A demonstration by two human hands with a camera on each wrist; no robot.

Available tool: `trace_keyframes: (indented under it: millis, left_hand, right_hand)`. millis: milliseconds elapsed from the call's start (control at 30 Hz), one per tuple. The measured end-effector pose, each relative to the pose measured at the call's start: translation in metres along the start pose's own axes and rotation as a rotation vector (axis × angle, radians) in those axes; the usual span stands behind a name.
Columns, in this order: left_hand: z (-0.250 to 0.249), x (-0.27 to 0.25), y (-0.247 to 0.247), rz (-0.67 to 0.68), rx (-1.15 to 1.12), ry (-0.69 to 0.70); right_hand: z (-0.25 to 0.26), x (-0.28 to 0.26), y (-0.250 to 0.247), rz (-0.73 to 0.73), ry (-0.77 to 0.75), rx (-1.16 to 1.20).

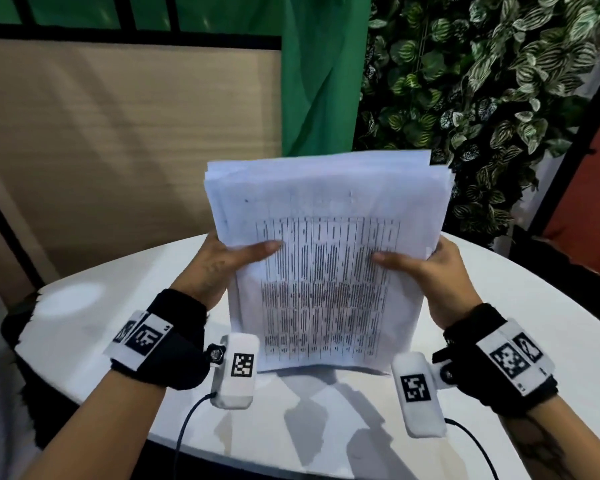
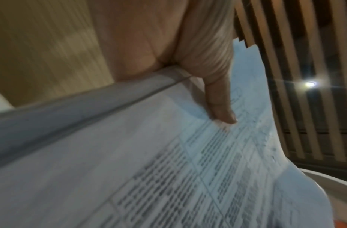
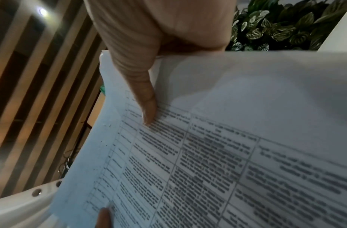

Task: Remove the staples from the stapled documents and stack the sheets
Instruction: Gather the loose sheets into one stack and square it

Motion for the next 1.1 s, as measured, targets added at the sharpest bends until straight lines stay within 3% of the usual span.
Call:
trace_keyframes:
  millis: [100, 233, 433, 600, 700, 800, 967, 1100]
  left_hand:
    - [-0.011, 0.008, 0.007, -0.044, 0.006, 0.062]
    - [-0.005, 0.003, 0.006, -0.04, 0.033, 0.081]
    - [-0.017, 0.009, 0.016, -0.251, -0.132, 0.225]
    - [-0.027, 0.012, 0.023, -0.387, -0.129, 0.279]
    - [-0.036, 0.017, 0.023, -0.442, -0.087, 0.231]
    - [-0.039, 0.024, 0.027, -0.493, -0.044, 0.196]
    - [-0.04, 0.033, 0.025, -0.588, -0.056, 0.139]
    - [-0.041, 0.032, 0.027, -0.568, -0.059, 0.114]
  right_hand:
    - [0.008, 0.01, -0.007, -0.082, -0.075, 0.0]
    - [-0.002, 0.001, -0.001, -0.052, -0.052, -0.1]
    - [0.022, 0.001, 0.003, -0.195, -0.266, -0.241]
    - [0.029, -0.001, 0.007, -0.314, -0.379, -0.36]
    - [0.04, 0.0, 0.003, -0.261, -0.484, -0.64]
    - [0.048, 0.002, 0.001, -0.186, -0.444, -0.843]
    - [0.047, -0.002, -0.005, -0.281, -0.469, -0.833]
    - [0.049, -0.002, 0.0, -0.222, -0.46, -0.828]
Point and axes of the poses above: each hand's wrist, its own x-axis towards the middle knuckle, its own y-axis out of the palm, z = x × y, the point moved 3 cm from there along x, towards the middle knuckle, and after that the axes turned 11 degrees about -x, right-handed, at the moved point
